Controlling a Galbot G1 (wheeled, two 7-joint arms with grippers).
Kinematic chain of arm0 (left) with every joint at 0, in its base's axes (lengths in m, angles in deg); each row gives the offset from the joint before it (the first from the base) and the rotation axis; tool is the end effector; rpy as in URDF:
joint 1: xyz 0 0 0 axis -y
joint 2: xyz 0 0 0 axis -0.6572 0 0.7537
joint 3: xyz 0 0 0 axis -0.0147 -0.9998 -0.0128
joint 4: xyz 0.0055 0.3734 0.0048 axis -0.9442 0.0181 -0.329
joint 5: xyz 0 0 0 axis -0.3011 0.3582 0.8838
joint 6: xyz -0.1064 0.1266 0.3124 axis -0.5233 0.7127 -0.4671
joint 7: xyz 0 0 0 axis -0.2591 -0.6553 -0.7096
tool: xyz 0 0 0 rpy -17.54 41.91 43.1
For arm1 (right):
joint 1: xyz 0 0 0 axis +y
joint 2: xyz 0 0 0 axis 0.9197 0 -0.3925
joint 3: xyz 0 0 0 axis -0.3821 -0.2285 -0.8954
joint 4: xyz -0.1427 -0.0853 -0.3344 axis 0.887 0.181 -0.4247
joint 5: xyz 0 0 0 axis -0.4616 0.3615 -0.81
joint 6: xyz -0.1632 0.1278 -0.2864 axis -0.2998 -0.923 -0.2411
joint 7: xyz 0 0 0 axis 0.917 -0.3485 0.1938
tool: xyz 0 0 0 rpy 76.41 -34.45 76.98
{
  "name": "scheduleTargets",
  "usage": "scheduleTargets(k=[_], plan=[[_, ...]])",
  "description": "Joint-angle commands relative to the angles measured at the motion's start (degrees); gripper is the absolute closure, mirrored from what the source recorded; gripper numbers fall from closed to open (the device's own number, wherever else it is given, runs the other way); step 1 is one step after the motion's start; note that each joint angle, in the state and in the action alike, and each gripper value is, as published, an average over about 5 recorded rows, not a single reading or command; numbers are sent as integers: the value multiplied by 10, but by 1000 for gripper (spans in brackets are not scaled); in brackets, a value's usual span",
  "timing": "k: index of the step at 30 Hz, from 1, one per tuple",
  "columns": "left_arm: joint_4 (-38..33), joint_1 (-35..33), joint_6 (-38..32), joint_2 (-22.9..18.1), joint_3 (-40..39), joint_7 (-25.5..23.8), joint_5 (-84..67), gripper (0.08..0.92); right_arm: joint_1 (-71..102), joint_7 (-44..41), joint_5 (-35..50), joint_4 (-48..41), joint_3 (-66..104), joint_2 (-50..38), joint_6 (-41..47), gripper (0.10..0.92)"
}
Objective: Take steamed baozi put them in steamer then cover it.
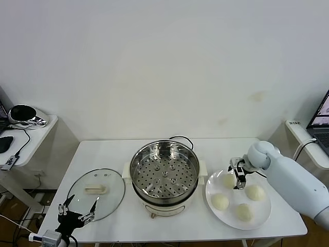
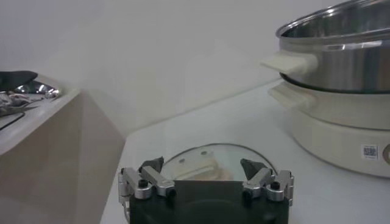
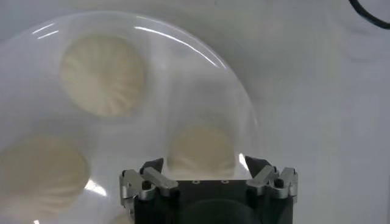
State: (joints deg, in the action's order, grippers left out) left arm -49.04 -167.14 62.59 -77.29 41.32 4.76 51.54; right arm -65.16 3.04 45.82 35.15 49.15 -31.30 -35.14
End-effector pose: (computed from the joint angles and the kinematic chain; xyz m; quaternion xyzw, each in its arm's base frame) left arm 0.1303 0.1442 -0.3228 -0.0466 -0.9694 -0.1623 0.1781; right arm 0.5115 -0.1602 -0.2585 0.4841 -0.5470 0.5581 0.3937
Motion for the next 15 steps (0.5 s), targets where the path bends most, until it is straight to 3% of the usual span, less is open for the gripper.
scheduleTargets(k=[1, 15], plan=[[2, -1, 0, -1, -5, 1, 3, 177, -2, 6, 2, -4, -4, 2, 0, 224], [2, -3, -1, -5, -15, 3, 8, 177, 1, 6, 26, 17, 5, -22, 4, 377]])
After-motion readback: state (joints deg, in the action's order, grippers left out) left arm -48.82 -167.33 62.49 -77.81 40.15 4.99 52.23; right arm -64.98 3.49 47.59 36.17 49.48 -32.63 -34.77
